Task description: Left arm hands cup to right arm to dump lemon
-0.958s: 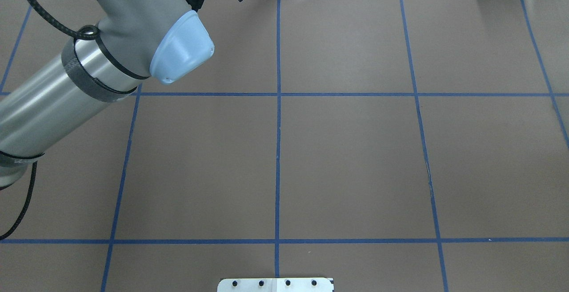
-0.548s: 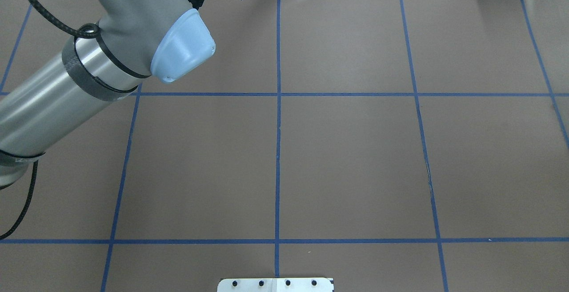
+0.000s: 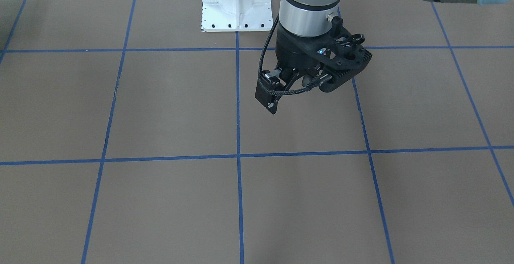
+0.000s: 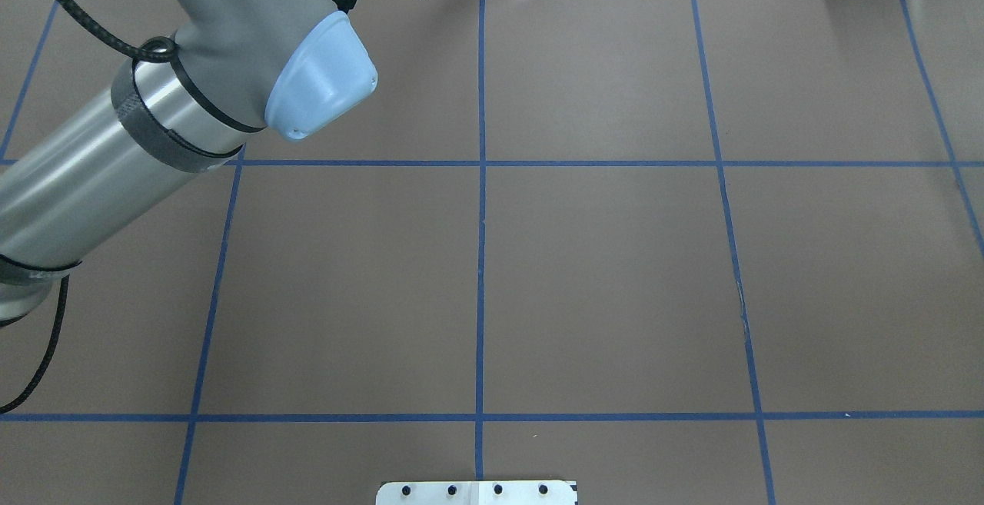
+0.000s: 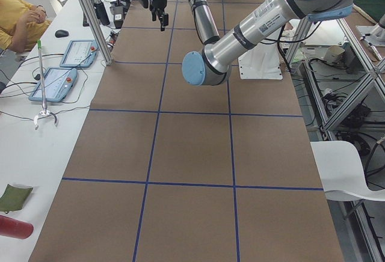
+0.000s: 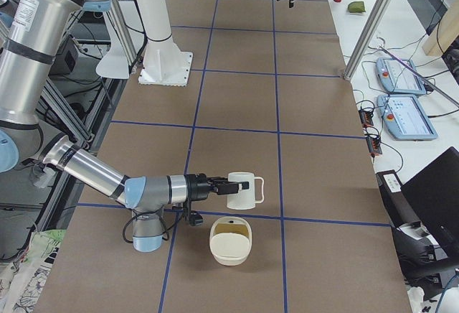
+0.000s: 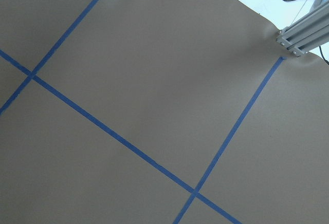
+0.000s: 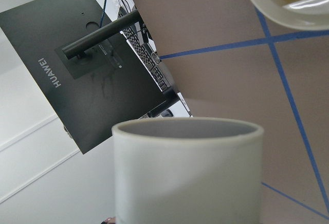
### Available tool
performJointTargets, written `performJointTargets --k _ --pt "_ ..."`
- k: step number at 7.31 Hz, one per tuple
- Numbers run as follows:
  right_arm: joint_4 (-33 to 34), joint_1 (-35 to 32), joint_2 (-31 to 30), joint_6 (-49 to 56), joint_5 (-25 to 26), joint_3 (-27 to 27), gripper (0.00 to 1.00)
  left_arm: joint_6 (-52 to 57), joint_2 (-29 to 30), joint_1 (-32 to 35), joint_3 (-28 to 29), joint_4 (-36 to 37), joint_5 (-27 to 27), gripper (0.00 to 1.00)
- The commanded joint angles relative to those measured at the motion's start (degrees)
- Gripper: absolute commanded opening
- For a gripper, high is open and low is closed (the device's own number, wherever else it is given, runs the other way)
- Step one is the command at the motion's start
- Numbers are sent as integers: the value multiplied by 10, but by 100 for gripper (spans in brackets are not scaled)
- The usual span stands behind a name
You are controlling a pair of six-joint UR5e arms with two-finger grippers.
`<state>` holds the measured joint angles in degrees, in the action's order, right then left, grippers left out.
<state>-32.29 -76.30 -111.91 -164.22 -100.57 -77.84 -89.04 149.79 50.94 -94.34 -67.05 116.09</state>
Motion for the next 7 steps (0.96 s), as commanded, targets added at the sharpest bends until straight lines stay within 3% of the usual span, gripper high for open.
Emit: performJointTargets --k 1,3,5,7 --pt "74 1 29 109 4 -47 0 0 2 -1 1 -2 4 100" --pt "187 11 84 241 5 -99 0 8 6 -1 11 -6 0 100" --pt "277 67 160 456 14 -106 0 8 5 -4 15 -22 1 100" --pt "365 173 247 584 117 -104 0 9 5 -5 16 -26 3 100"
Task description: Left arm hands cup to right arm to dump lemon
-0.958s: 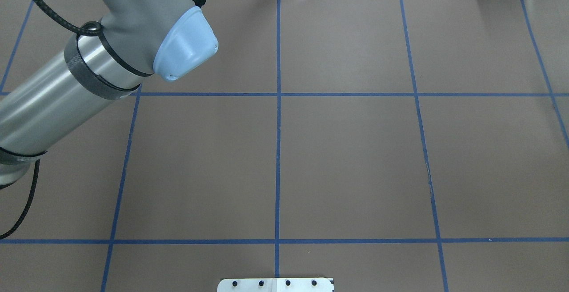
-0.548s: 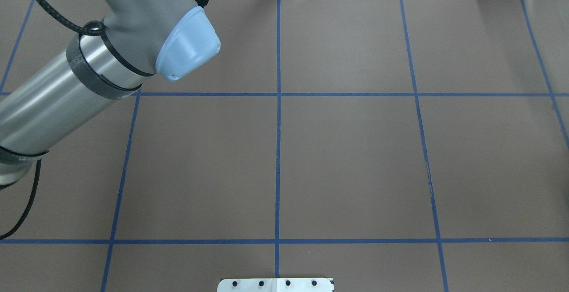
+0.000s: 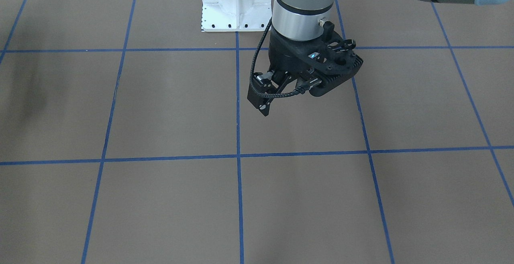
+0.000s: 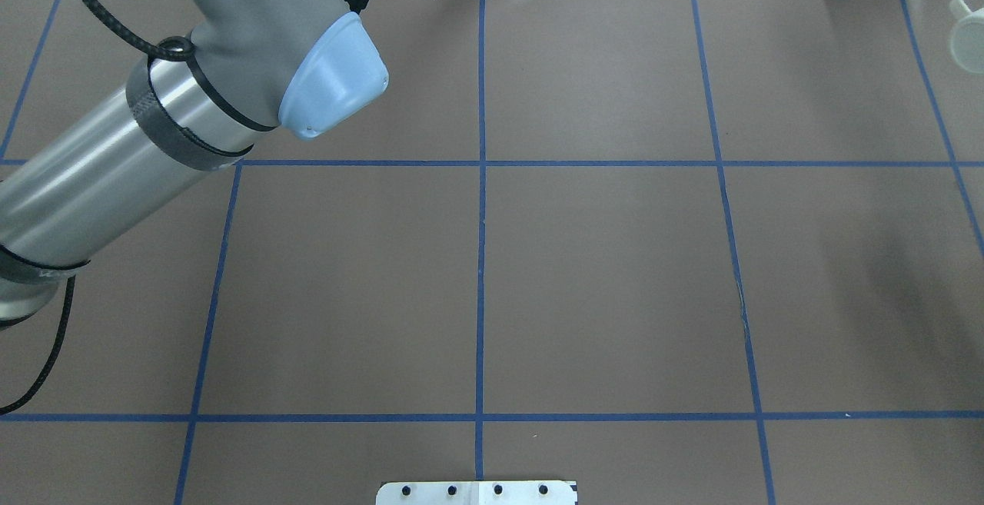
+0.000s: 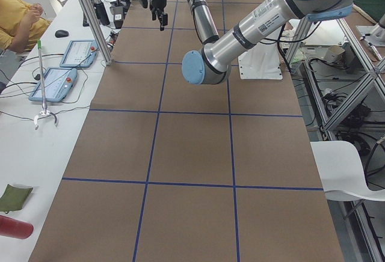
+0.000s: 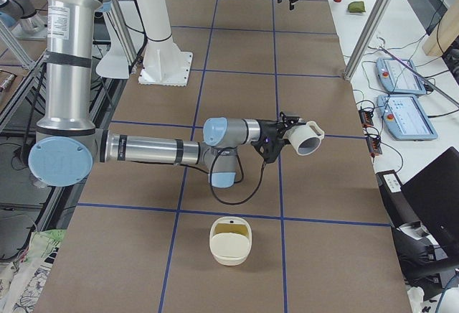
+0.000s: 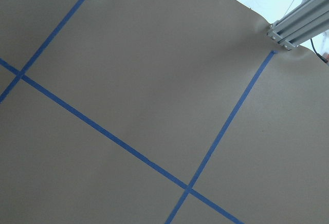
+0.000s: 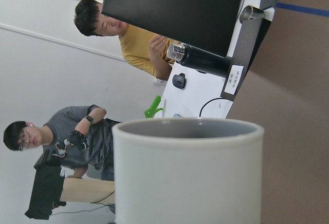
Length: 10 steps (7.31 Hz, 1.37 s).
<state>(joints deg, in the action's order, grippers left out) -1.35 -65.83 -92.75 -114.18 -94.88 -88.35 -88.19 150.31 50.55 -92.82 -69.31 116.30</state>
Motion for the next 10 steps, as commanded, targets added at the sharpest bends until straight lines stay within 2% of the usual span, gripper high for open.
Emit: performJointTargets --k 1,2,3,5,6,7,8,10 --pt "121 123 89 185 116 0 0 2 -1 -2 6 -14 -2 100" --pt "189 192 131 274 223 1 0 13 2 -8 17 -14 2 100" --pt "258 243 186 317 297 4 0 14 4 -16 25 -12 2 100" --pt "332 355 249 439 444 5 0 13 35 -32 40 -9 3 99" --pt "396 398 284 473 505 6 0 13 52 -43 58 -8 2 99" --pt "428 425 321 476 555 6 0 13 73 -54 89 3 3 99" --pt "466 443 329 496 586 5 0 12 80 -75 96 7 5 99" --pt "471 486 347 525 645 6 0 10 88 -76 97 8 51 99"
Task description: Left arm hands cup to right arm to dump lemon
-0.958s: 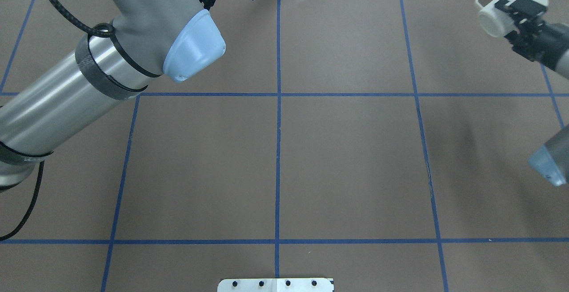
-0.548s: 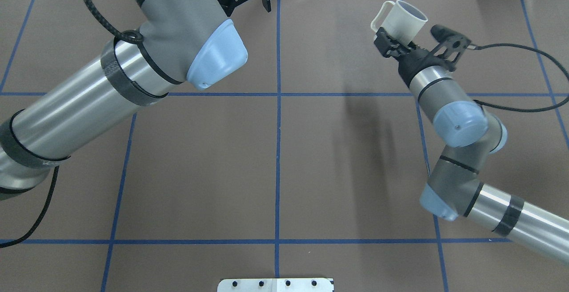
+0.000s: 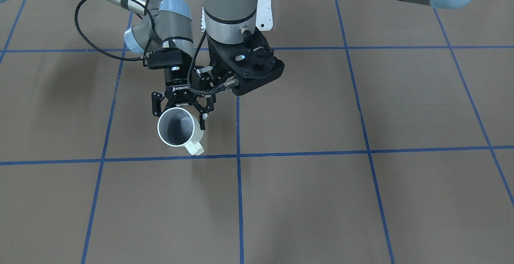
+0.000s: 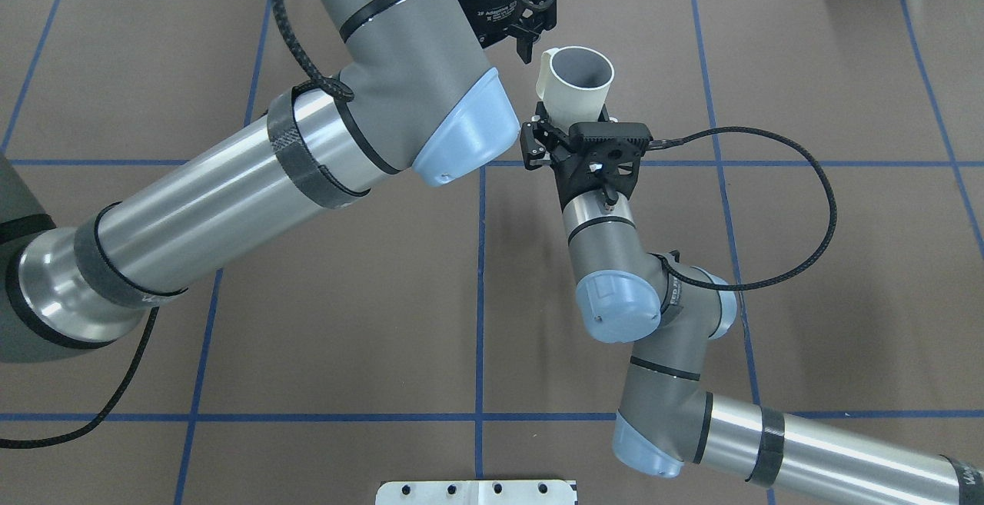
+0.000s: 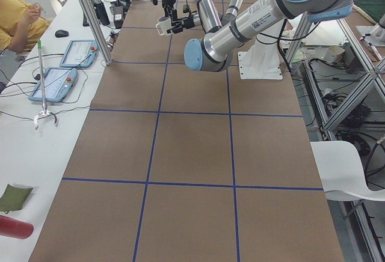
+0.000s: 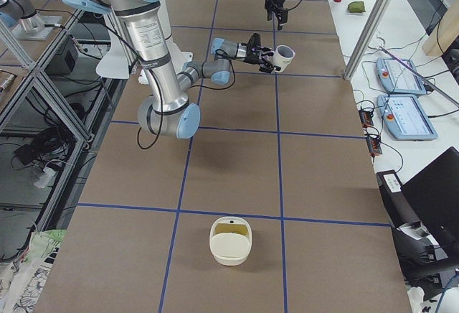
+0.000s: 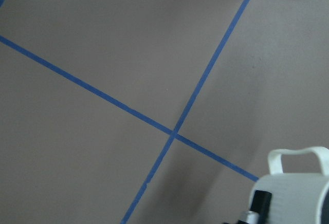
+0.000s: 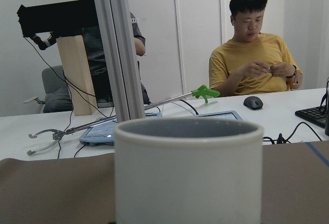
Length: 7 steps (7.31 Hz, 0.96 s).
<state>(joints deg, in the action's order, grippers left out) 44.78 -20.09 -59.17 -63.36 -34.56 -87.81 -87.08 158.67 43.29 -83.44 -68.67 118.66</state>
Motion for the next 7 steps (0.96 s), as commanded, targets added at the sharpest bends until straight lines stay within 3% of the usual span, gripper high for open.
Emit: performJointTargets --k 1,3,5,7 --pt "11 43 13 17 66 1 0 -1 5 -4 2 1 32 99" --pt "11 65 14 19 105 -2 0 -1 4 -15 13 0 32 99" --pt "9 71 23 52 112 -7 0 -2 3 -21 19 -2 32 99" --pt "8 71 22 67 118 -23 0 1 2 -22 22 -1 28 88"
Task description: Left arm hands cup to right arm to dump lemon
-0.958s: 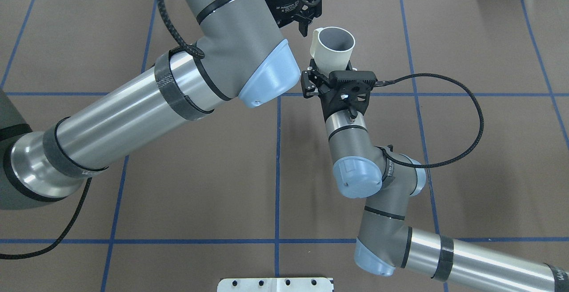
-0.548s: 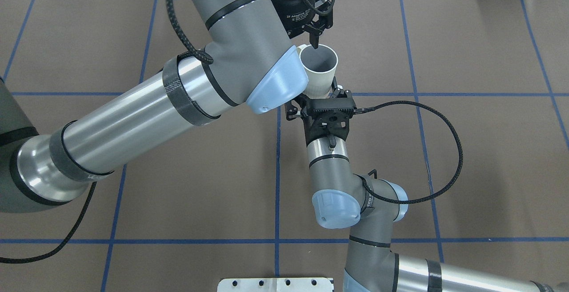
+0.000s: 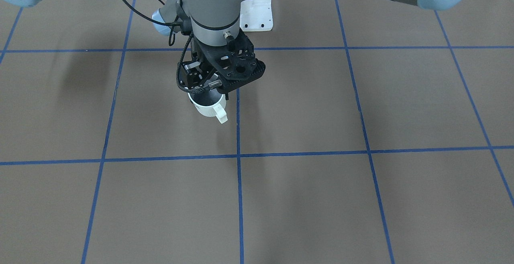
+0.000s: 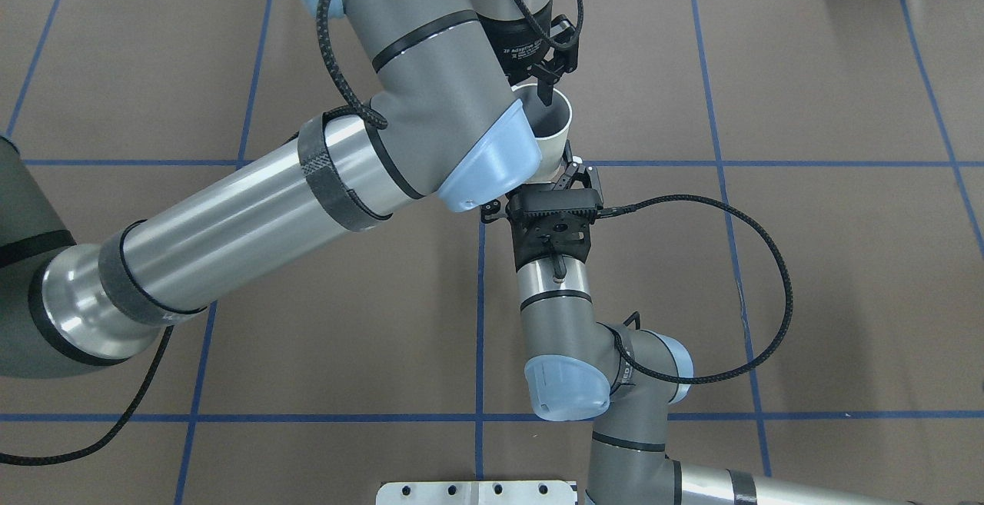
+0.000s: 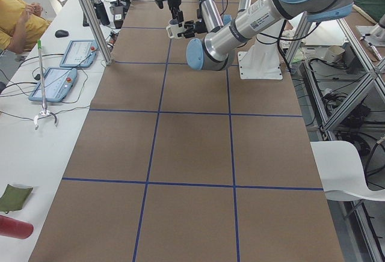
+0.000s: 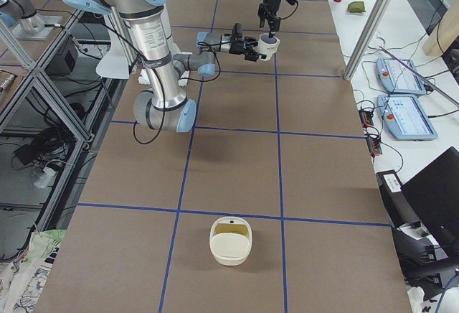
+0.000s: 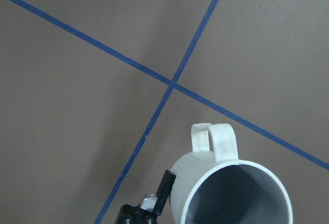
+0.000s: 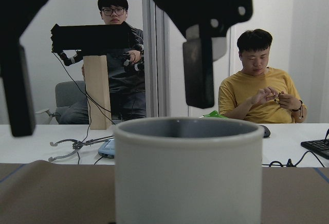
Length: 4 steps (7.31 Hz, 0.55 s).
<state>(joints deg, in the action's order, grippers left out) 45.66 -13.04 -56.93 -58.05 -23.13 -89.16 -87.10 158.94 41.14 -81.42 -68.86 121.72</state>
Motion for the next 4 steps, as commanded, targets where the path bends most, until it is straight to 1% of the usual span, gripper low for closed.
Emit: performJointTargets --k 1,2,3,4 --pt "-2 1 0 27 4 -13 0 2 -1 -1 2 2 -3 82" --pt "-1 1 -2 29 4 -16 0 2 -4 -1 6 3 -3 80" --pt "-1 1 -4 33 4 -15 0 2 -3 -1 6 5 -1 80" --pt "-1 1 -5 33 4 -15 0 2 -1 -1 -2 20 0 78"
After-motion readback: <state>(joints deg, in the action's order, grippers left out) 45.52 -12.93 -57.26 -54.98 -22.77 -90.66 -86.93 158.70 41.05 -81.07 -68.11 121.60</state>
